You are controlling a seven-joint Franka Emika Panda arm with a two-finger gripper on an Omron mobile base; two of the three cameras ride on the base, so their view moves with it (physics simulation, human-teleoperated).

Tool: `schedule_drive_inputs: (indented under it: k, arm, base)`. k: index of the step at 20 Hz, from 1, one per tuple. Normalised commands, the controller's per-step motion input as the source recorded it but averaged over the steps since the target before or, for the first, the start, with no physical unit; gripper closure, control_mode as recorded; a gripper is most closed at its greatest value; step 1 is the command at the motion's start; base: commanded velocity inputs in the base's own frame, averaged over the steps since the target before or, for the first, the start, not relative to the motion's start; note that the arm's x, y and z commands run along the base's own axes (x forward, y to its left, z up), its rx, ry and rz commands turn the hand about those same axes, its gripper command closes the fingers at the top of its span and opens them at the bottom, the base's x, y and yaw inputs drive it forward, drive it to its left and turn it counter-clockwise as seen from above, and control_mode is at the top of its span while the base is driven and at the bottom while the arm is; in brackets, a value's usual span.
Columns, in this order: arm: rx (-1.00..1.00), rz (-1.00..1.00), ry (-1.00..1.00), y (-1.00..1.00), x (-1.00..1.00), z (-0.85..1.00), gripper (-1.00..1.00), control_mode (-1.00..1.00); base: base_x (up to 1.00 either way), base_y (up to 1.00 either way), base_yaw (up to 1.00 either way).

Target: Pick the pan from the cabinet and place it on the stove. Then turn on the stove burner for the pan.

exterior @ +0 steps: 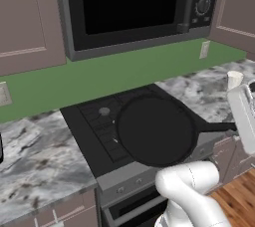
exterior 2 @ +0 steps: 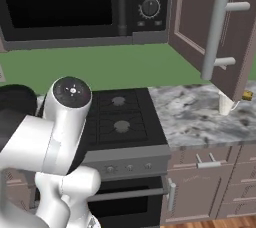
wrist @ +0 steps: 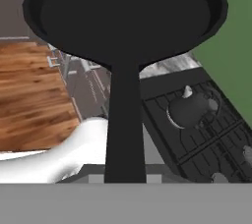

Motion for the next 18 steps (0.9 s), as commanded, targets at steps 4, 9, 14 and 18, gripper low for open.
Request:
schedule_drive_inputs:
  k: [4, 9, 14, 18]
  arm:
    - [0.08, -0.21, 0.0, -0.53, 0.0, 0.0, 1.0, -1.0]
    - [0.09, -0.16, 0.01, -0.65, 0.0, 0.0, 1.0, -1.0]
    - [0.07, -0.15, 0.04, -0.44, 0.11, -0.01, 1.0, -1.0]
    - [0.05, -0.15, 0.06, -0.27, 0.25, 0.0, 1.0, -1.0]
  base:
    - [0.0, 0.0, 0.0]
    - [0.0, 0.0, 0.0]
    - [0.0, 0.0, 0.0]
    - [0.0, 0.0, 0.0]
